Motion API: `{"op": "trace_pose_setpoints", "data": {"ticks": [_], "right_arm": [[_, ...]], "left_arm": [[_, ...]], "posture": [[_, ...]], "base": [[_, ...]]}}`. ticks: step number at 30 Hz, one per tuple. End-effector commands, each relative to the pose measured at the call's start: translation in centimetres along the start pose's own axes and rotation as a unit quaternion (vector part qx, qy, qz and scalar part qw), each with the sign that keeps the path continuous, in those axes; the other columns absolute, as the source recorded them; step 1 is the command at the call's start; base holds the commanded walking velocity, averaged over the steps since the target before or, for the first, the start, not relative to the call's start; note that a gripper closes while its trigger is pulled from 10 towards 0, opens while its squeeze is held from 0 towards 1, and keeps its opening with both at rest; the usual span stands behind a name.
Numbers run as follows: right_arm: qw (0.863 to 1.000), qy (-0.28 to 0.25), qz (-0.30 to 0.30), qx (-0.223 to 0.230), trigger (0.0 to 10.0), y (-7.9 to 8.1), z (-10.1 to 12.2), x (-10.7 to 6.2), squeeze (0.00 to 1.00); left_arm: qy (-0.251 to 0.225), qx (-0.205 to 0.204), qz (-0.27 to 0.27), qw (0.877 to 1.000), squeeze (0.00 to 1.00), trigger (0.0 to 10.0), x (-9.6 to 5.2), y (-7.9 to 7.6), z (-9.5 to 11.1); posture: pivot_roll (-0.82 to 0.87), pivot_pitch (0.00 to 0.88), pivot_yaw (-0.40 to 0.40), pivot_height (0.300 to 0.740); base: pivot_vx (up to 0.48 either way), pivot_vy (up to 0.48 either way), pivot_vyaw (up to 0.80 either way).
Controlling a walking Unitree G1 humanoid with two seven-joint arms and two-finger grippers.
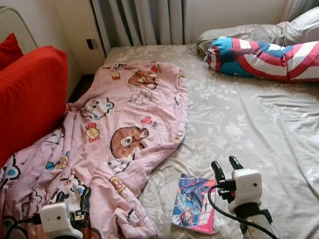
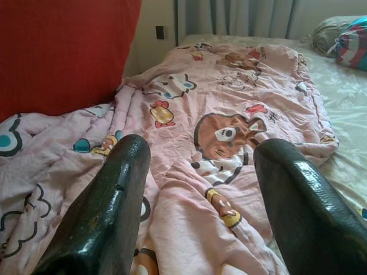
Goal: Clean up the room
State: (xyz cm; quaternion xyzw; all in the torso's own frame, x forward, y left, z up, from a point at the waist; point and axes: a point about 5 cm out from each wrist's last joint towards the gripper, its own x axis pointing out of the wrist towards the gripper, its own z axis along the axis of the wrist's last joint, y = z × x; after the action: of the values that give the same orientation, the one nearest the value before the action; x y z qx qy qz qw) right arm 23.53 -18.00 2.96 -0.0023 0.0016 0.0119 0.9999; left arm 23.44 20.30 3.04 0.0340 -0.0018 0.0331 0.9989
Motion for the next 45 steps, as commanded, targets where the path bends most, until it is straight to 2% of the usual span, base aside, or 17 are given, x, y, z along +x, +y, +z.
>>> {"op": "trace_pose_setpoints", "data": {"ticks": [1, 4, 8, 10, 14, 17, 24, 25, 26, 29, 31, 34, 36, 42, 43, 44, 45], "right_arm": [[1.000, -0.004, -0.010, -0.003, 10.0, -0.5, 0.4, 0.3, 0.00], [1.000, -0.007, -0.015, 0.007, 10.0, -0.4, 0.6, 0.8, 0.00], [1.000, -0.014, 0.020, -0.003, 10.0, 0.2, 1.2, 1.0, 0.00], [1.000, -0.002, 0.011, 0.009, 10.0, -0.1, 1.0, 0.5, 0.00], [0.999, 0.019, -0.020, 0.043, 10.0, -0.7, 0.5, -0.2, 0.00], [0.999, -0.006, -0.037, 0.030, 10.0, -1.2, 1.4, -0.3, 0.00], [0.999, 0.021, -0.012, 0.027, 10.0, -0.2, 0.7, -1.0, 0.00], [0.999, 0.037, -0.007, 0.038, 10.0, -0.1, 0.4, -1.0, 0.00], [0.995, 0.093, 0.002, 0.047, 10.0, 0.2, -0.7, -1.3, 0.00], [0.988, 0.136, -0.004, 0.068, 10.0, 0.2, -1.8, -2.1, 0.00], [0.986, 0.159, -0.012, 0.058, 10.0, -0.1, -2.4, -2.3, 0.00], [0.985, 0.156, -0.026, 0.070, 10.0, -0.4, -2.2, -2.2, 0.00], [0.986, 0.151, -0.006, 0.076, 10.0, -0.1, -1.7, -1.9, 0.00], [0.983, 0.170, -0.017, 0.070, 10.0, -0.5, -1.4, -1.6, 0.00], [0.981, 0.176, -0.018, 0.074, 10.0, -0.5, -1.6, -1.7, 0.00], [0.977, 0.195, -0.019, 0.081, 10.0, -0.3, -2.0, -1.9, 0.00], [0.977, 0.195, -0.019, 0.081, 10.0, -0.3, -2.0, -1.9, 0.00]], "left_arm": [[0.006, -0.004, -0.007, 1.000, 0.00, 10.0, 0.1, 0.0, 0.0], [0.006, -0.009, -0.013, 1.000, 0.00, 10.0, 0.5, -0.1, 0.5], [-0.006, -0.018, -0.022, 1.000, 0.00, 10.0, 0.9, -0.1, 1.4], [-0.001, -0.007, -0.039, 0.999, 0.00, 10.0, 0.2, -0.2, 1.0], [0.023, -0.024, -0.029, 0.999, 0.00, 10.0, -0.7, -0.3, 0.1], [0.018, -0.038, -0.018, 0.999, 0.00, 10.0, -1.4, -0.7, 0.5], [0.030, -0.027, -0.018, 0.999, 0.00, 10.0, -1.6, -0.4, 0.5], [0.072, -0.048, -0.007, 0.996, 0.00, 10.0, -1.6, -0.3, -0.4], [0.136, -0.065, 0.001, 0.989, 0.00, 10.0, -1.9, -0.2, -1.7], [0.154, -0.056, -0.012, 0.986, 0.00, 10.0, -2.7, -0.3, -1.9], [0.155, -0.063, -0.006, 0.986, 0.00, 10.0, -2.9, -0.2, -1.9], [0.187, -0.059, -0.006, 0.981, 0.00, 10.0, -3.0, -0.1, -2.3], [0.227, -0.062, -0.017, 0.972, 0.00, 10.0, -3.1, -0.3, -2.8], [0.194, -0.062, -0.018, 0.979, 0.00, 10.0, -1.9, -0.3, -1.1], [0.181, -0.060, -0.017, 0.981, 0.00, 10.0, -1.8, -0.3, -0.7], [0.127, -0.050, -0.009, 0.991, 0.00, 10.0, -1.3, -0.2, 0.5], [0.127, -0.050, -0.009, 0.991, 0.00, 10.0, -1.3, -0.2, 0.5]], "posture": [[-0.10, 0.000, -0.038, 0.740], [-0.09, 0.000, -0.034, 0.740], [-0.08, 0.000, -0.044, 0.740], [-0.08, 0.000, -0.056, 0.740], [-0.08, 0.000, -0.061, 0.740], [-0.08, 0.000, -0.061, 0.740], [-0.08, 0.000, -0.073, 0.740], [-0.08, 0.000, -0.076, 0.740], [-0.08, 0.000, -0.075, 0.740], [-0.08, 0.000, -0.076, 0.740], [-0.07, 0.000, -0.076, 0.740], [-0.07, 0.000, -0.077, 0.740], [-0.08, 0.000, -0.077, 0.740], [-0.08, 0.001, -0.077, 0.740], [-0.08, 0.001, -0.077, 0.740], [-0.08, 0.016, -0.074, 0.740], [-0.08, 0.016, -0.074, 0.740]], "base": [[0.000, 0.000, 0.00], [0.000, 0.000, 0.00], [0.000, 0.000, 0.00], [0.000, 0.000, 0.00], [0.000, 0.000, 0.00], [0.000, 0.000, 0.00], [0.000, 0.000, 0.00], [0.000, 0.000, 0.00], [0.000, 0.000, 0.00], [0.000, 0.000, 0.00], [0.000, 0.000, 0.00], [0.000, 0.000, 0.00], [0.000, 0.000, 0.00], [0.000, 0.000, 0.00], [0.000, 0.000, 0.00], [0.000, 0.000, 0.00], [0.000, 0.000, 0.00]]}}
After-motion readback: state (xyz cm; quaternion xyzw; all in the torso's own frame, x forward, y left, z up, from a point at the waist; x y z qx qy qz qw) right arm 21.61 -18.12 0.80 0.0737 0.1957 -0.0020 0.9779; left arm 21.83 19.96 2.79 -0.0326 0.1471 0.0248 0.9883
